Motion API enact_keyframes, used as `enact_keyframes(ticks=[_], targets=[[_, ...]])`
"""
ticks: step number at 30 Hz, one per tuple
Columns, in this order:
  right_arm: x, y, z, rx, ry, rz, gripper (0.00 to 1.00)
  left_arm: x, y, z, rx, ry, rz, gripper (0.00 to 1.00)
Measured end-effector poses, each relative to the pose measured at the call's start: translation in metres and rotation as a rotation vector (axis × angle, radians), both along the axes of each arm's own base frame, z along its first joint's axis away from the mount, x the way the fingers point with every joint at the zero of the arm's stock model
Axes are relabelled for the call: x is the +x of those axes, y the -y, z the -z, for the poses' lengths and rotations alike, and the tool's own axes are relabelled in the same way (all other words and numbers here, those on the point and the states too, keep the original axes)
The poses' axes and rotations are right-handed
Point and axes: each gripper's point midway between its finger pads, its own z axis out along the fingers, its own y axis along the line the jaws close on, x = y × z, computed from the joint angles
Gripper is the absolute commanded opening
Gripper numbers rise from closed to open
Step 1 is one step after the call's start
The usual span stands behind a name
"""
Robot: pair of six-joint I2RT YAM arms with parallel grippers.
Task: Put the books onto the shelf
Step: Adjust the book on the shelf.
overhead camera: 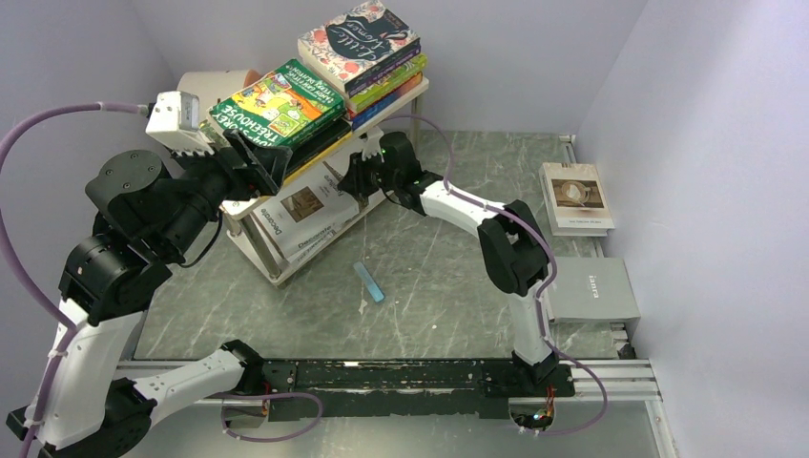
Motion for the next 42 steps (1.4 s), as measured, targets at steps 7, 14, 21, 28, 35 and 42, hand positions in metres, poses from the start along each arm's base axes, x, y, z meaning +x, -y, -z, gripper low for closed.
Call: enact_keyframes(ticks=[7,14,21,28,35,42], targets=[[0.001,-0.002,-0.002,0.013,0.01,-0.034,0.37,0.0,0.0,0.0,0.001,-0.001,0.0,0.87],[-0.006,0.005,-0.003,0.028,-0.044,0.041,0.61,0.0,0.0,0.0,0.001,-0.001,0.0,0.87],[0.004,0.026,-0.008,0.016,-0.051,0.193,0.9,0.0,0.0,0.0,0.001,-0.001,0.0,0.87],[0.021,0.048,-0.016,0.047,-0.041,0.29,0.97,0.0,0.0,0.0,0.001,-0.001,0.0,0.87],[0.02,0.045,-0.025,0.149,-0.117,0.266,0.94,0.0,0.0,0.0,0.001,-0.001,0.0,0.87],[0.014,0.045,-0.011,0.231,-0.218,0.307,0.73,0.0,0.0,0.0,0.001,-0.001,0.0,0.87]])
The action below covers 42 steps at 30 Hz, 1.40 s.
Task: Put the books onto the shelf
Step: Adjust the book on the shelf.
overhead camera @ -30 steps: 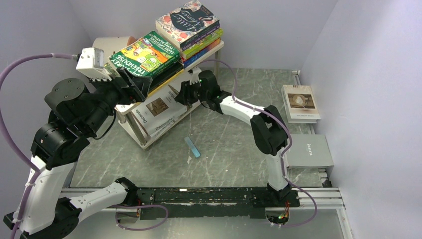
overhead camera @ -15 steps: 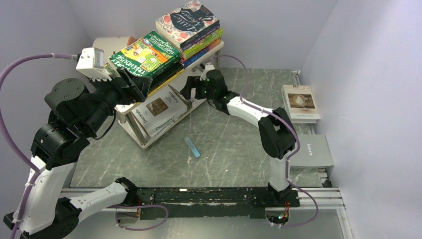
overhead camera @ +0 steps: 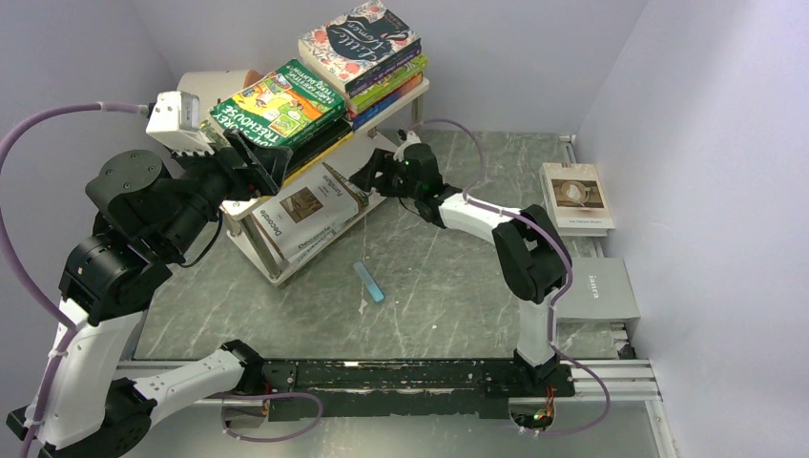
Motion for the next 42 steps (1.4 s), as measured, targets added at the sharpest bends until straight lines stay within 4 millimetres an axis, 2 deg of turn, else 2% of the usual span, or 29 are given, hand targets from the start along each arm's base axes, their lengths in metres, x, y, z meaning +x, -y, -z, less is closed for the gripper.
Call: enact_keyframes(ticks=[2,6,10,15,18,22,26,32,42], targets=[[-0.002,0.005,0.012,0.009,-0.03,0.033,0.69,0.0,0.0,0.0,0.0,0.0,0.0,0.87],[-0.003,0.013,0.031,0.015,-0.091,0.095,0.7,0.0,0.0,0.0,0.0,0.0,0.0,0.87],[0.003,0.015,0.028,0.031,-0.095,0.136,0.72,0.0,0.0,0.0,0.0,0.0,0.0,0.87],[0.015,0.006,0.018,0.052,-0.074,0.133,0.7,0.0,0.0,0.0,0.0,0.0,0.0,0.87],[0.018,0.003,0.019,0.053,-0.074,0.128,0.71,0.0,0.0,0.0,0.0,0.0,0.0,0.87],[0.014,0.001,0.028,0.032,-0.099,0.123,0.74,0.0,0.0,0.0,0.0,0.0,0.0,0.87],[0.009,-0.001,0.037,0.014,-0.125,0.111,0.72,0.0,0.0,0.0,0.0,0.0,0.0,0.87],[0.003,-0.004,0.04,0.022,-0.149,0.094,0.71,-0.001,-0.001,-0.001,-0.002,0.002,0.0,0.87],[-0.02,0.002,0.05,0.049,-0.22,0.073,0.72,-0.002,-0.002,0.0,-0.002,0.003,0.0,0.87]])
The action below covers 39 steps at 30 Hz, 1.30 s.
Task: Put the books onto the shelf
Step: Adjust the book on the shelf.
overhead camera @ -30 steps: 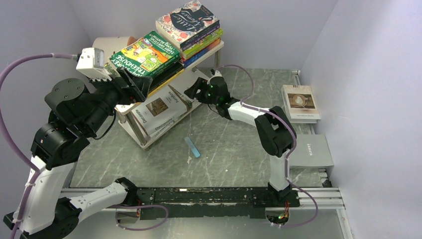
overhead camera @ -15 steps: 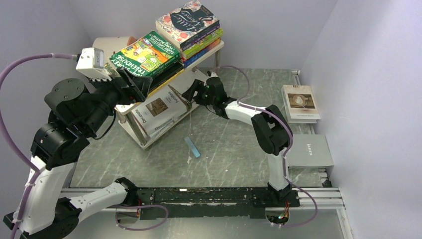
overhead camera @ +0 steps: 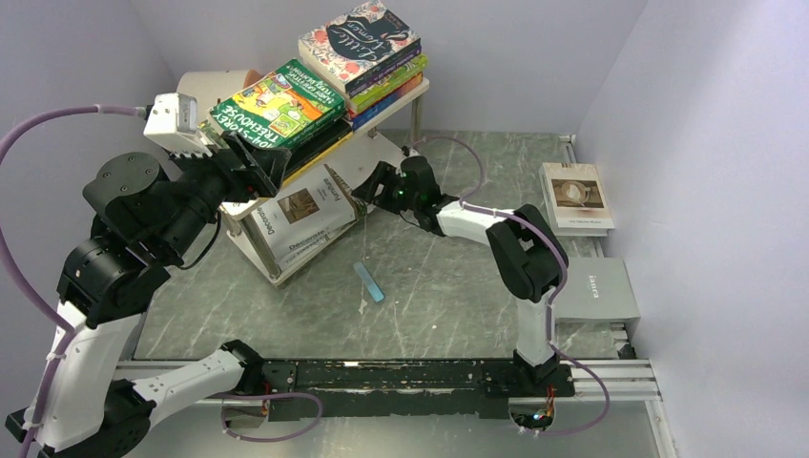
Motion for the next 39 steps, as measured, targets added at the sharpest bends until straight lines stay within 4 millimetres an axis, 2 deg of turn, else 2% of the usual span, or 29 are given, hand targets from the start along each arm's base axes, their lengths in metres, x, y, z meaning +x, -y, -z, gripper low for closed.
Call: enact_keyframes(ticks=[5,10,14,17,23,32,39], targets=[[-0.001,0.007,-0.01,-0.024,0.019,0.024,0.79,0.0,0.0,0.0,0.0,0.0,0.0,0.87],[-0.004,0.016,-0.045,-0.05,0.1,0.05,0.82,-0.001,0.0,0.0,-0.001,0.001,0.0,0.87],[-0.014,0.011,-0.065,-0.056,0.164,0.016,0.8,-0.001,0.0,0.0,0.0,0.001,0.0,0.87],[-0.027,0.0,-0.062,-0.079,0.169,-0.027,0.78,-0.001,0.0,0.001,0.0,-0.001,0.0,0.87],[-0.051,-0.015,-0.048,-0.134,0.156,-0.087,0.62,-0.001,0.0,0.001,0.001,-0.001,0.0,0.87],[-0.046,-0.011,-0.028,-0.195,0.133,-0.082,0.42,0.0,0.0,0.001,0.001,-0.001,0.0,0.87],[-0.037,-0.019,-0.034,-0.195,0.167,-0.101,0.26,0.0,0.0,0.001,0.001,-0.001,0.0,0.87]])
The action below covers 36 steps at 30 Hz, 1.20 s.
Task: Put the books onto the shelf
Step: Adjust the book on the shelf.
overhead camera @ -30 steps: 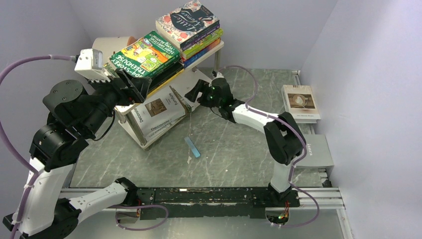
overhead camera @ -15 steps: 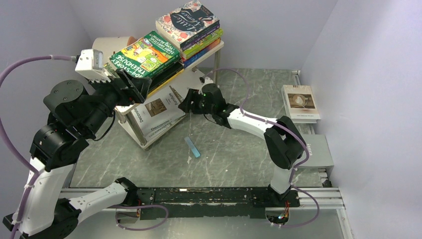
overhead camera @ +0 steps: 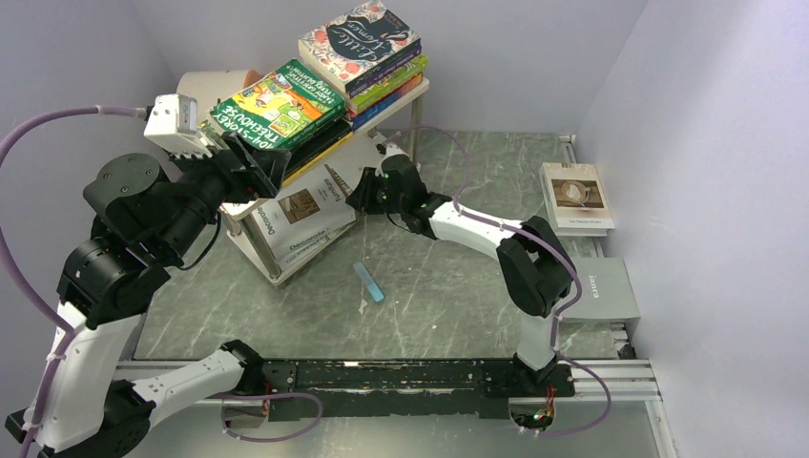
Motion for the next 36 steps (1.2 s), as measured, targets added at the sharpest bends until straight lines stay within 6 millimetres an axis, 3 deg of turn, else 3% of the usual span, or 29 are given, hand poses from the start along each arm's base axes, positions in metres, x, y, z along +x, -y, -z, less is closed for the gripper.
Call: enact_keyframes(ticks=[4,9,12,16,22,26,31,36], targets=[[0.006,0.0,-0.003,-0.007,0.02,-0.004,0.26,0.0,0.0,0.0,0.0,0.0,0.0,0.87],[0.012,0.003,-0.005,-0.037,0.047,-0.005,0.47,0.0,0.0,0.0,0.0,0.0,0.0,0.87],[0.011,0.006,-0.003,-0.049,0.05,-0.002,0.53,0.0,0.0,0.0,0.0,0.0,0.0,0.87],[-0.004,0.017,-0.004,-0.051,0.038,-0.009,0.56,0.0,0.0,0.0,0.0,0.001,0.0,0.87],[-0.029,0.025,-0.015,-0.02,0.027,-0.04,0.44,-0.002,-0.001,-0.001,-0.003,0.004,0.0,0.87],[-0.041,0.018,-0.005,-0.02,-0.001,-0.064,0.39,-0.002,-0.001,-0.001,-0.003,0.004,0.0,0.87],[-0.045,0.013,0.009,-0.032,-0.029,-0.072,0.35,-0.002,-0.001,-0.001,-0.003,0.004,0.0,0.87],[-0.035,0.009,0.02,-0.054,-0.037,-0.048,0.33,-0.002,-0.001,-0.001,-0.003,0.004,0.0,0.87]])
